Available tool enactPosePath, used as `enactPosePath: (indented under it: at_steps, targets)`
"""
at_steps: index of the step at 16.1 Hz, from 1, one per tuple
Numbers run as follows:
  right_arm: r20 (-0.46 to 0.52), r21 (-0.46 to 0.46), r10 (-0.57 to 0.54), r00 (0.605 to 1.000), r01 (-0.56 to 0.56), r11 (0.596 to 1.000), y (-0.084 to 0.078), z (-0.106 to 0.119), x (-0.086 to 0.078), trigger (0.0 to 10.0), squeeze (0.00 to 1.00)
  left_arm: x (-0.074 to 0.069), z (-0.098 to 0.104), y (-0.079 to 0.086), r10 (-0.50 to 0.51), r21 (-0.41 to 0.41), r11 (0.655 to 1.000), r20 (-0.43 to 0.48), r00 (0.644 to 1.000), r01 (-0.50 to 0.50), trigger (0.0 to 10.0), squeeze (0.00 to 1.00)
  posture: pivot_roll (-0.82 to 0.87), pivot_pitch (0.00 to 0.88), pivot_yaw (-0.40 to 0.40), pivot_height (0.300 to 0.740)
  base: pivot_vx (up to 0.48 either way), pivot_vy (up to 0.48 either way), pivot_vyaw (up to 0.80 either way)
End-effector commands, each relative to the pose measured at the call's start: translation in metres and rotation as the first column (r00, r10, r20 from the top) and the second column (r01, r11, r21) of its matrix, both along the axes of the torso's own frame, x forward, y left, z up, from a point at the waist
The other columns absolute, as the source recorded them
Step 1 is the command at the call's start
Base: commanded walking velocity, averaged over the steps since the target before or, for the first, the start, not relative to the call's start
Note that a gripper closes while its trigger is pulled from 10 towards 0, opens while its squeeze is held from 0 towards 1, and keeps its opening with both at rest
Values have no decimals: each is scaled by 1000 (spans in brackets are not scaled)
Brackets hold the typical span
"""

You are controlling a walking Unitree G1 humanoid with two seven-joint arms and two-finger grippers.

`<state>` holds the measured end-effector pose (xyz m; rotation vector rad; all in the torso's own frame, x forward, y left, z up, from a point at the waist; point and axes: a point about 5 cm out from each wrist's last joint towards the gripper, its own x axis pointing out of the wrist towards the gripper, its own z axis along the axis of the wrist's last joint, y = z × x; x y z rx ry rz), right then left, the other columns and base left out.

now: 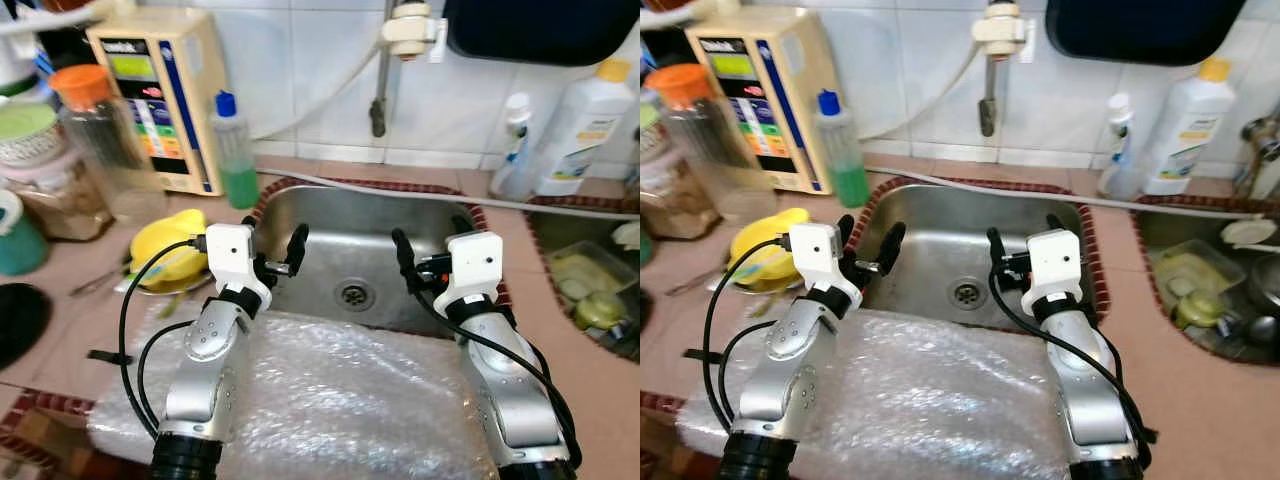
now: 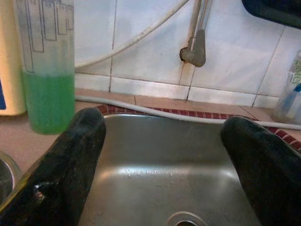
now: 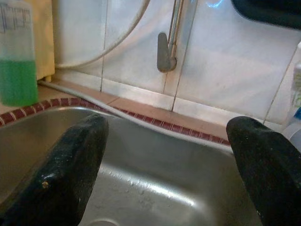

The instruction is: Kitchen organization

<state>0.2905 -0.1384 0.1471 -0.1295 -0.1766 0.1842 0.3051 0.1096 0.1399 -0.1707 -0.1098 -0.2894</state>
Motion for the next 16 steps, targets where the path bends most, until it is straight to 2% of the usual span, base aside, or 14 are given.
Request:
enactPosePath:
  at_steps: [1, 2, 6, 9, 10, 13, 16]
  targets:
    - [8, 6, 17, 1000, -17, 1000, 6, 3, -1, 10000, 0, 1, 4, 6, 17, -9, 1000, 19, 1000, -17, 10000, 0, 48, 0, 57, 740, 0, 0, 0]
    - [7, 6, 20, 1000, -20, 1000, 6, 3, -1, 10000, 0, 1, 5, 9, 34, -22, 999, 14, 999, -34, 10000, 0, 48, 0, 57, 740, 0, 0, 0]
    - [-17, 29, 41, 999, -40, 999, 8, 0, -1, 10000, 0, 4, 4, 20, 114, 10, 993, 10, 993, -114, 10000, 0, 50, 0, 58, 740, 0, 0, 0]
    - [-47, 106, 58, 997, -53, 993, 11, 2, 0, 10000, 0, 4, 1, 31, 163, 31, 986, -6, 987, -163, 10000, 0, 55, 0, 61, 740, 0, 0, 0]
    - [-38, 101, 72, 997, -68, 993, 12, 4, -1, 10000, 0, 3, 1, 33, 173, 42, 984, -6, 985, -173, 10000, 0, 58, 0, 60, 740, 0, 0, 0]
    - [-52, 89, 113, 992, -108, 990, 18, 2, -4, 10000, 0, 1, -1, 47, 254, 84, 964, -7, 967, -252, 10000, 0, 66, 0, 60, 740, 0, 0, 0]
    - [-28, 53, 125, 992, -123, 991, 24, 7, -4, 10000, 0, 0, 0, 68, 375, 100, 923, -3, 927, -373, 10000, 0, 67, 0, 63, 740, 0, 0, 0]
